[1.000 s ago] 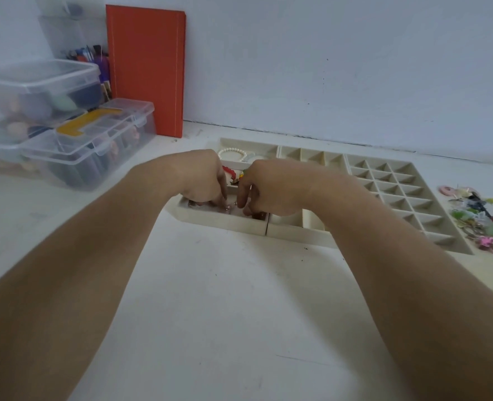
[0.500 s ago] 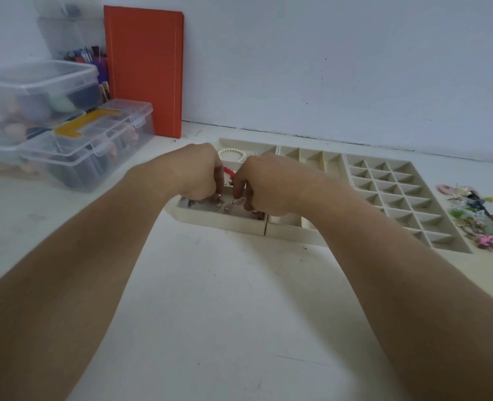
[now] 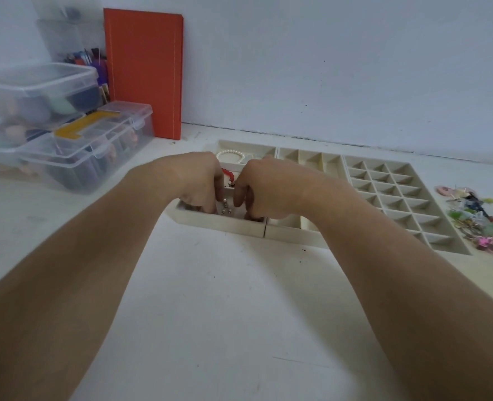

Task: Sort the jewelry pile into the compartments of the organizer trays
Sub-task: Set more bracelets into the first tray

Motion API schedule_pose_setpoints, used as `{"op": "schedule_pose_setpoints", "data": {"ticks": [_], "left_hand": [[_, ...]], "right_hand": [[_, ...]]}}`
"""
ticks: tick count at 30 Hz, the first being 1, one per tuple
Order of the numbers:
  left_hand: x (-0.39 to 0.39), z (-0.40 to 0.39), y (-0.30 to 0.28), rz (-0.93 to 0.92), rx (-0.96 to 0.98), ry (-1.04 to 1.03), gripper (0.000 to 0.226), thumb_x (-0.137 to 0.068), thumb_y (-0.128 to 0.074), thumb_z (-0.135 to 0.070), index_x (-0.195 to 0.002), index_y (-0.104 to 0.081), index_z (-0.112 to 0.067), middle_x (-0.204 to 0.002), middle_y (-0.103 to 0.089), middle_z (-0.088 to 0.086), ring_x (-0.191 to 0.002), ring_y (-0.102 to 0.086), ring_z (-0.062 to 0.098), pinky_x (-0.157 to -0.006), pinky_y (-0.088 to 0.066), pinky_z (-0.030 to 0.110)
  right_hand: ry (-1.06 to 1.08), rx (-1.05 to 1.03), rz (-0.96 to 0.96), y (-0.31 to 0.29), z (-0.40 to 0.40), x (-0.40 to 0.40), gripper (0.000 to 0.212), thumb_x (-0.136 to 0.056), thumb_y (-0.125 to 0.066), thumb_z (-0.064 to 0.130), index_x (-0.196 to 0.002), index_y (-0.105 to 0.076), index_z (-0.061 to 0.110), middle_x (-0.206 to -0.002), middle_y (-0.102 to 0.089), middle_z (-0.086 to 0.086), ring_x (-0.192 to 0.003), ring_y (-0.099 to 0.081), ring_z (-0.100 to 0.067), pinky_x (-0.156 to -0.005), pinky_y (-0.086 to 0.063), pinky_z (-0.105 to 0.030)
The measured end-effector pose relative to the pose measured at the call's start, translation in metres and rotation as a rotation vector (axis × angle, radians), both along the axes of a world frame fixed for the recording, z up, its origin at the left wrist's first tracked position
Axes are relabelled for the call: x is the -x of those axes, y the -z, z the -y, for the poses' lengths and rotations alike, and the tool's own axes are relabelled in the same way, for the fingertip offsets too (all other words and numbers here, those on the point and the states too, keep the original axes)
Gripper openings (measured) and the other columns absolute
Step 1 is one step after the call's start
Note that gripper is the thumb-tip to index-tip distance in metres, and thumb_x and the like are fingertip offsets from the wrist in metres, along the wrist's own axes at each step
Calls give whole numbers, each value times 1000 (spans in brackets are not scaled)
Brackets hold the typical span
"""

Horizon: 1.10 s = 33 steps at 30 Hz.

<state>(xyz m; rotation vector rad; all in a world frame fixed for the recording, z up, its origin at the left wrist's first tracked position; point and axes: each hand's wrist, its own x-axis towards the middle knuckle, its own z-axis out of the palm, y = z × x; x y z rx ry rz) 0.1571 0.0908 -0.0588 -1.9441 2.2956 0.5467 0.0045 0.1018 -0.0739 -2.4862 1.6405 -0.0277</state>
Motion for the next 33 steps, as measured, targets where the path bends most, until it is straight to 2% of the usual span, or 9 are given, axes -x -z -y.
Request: {"op": "schedule_pose_setpoints", "data": {"ticks": [4,8,12,16,20,23,27,31,33], "left_hand": [[-3,0,-2,28,10,-20,21,-74,-83,-20,-91,-73,-23,-78,-72,-2,-63,-62,12,-52,-41,21],[-5,4,-2,21,16,-30,15,-85,-77,-18,-99,-75,-23,-64,-69,-6,-57,-64,11,-42,-41,16],[-6,7,1,63,41,-23,17,-86,-76,-16,-100,-79,-25,-84,-73,-2,-63,-67,14,-54,-47,21],[-6,6,2,61,56,-7,20,-79,-83,-24,-98,-79,-27,-79,-72,-4,-63,-66,12,-58,-46,22],[-5,6,1,66,59,-13,14,-84,-78,-22,-98,-79,-25,-81,-75,-3,-66,-67,14,-64,-53,27],[-3,8,2,4,95,-45,10,-88,-70,-19,-89,-80,-22,-79,-77,-4,-72,-70,17,-79,-60,34],[0,9,3,-73,112,-72,20,-80,-76,-38,-78,-77,-18,-73,-76,-3,-77,-74,20,-83,-60,40],[3,5,5,2,39,-34,37,-69,-85,-49,-83,-76,-16,-80,-77,2,-81,-74,25,-75,-57,34],[4,3,5,9,32,-22,34,-70,-86,-45,-85,-76,-16,-85,-76,5,-83,-73,26,-67,-53,29]], "right_hand": [[-14,-39,-7,-4,-4,0,34,-84,-59,10,-104,-74,34,-81,-58,11,-95,-63,-18,-78,-55,-29],[-22,-67,-35,-3,-3,-2,33,-89,-61,15,-115,-74,30,-93,-64,5,-93,-64,-19,-76,-53,-29],[-28,-80,-27,-1,-3,-1,38,-89,-62,17,-120,-71,36,-100,-60,5,-95,-63,-19,-76,-51,-29],[-34,-77,-22,-2,-4,-1,40,-90,-61,22,-124,-67,39,-103,-61,6,-96,-61,-19,-76,-49,-29],[-28,-68,9,-1,-3,0,38,-89,-66,26,-126,-66,37,-100,-62,7,-94,-60,-18,-77,-50,-30],[2,-23,46,-6,0,5,30,-88,-70,21,-114,-71,37,-101,-65,6,-94,-62,-18,-78,-51,-30],[161,127,57,-13,5,19,18,-86,-69,17,-91,-73,33,-99,-67,4,-94,-64,-22,-77,-52,-32],[201,129,42,-4,6,16,6,-83,-71,24,-86,-73,29,-93,-68,4,-85,-65,-21,-75,-57,-35],[195,143,-11,6,8,11,13,-81,-70,29,-93,-70,27,-93,-66,5,-87,-64,-20,-76,-55,-37]]}}
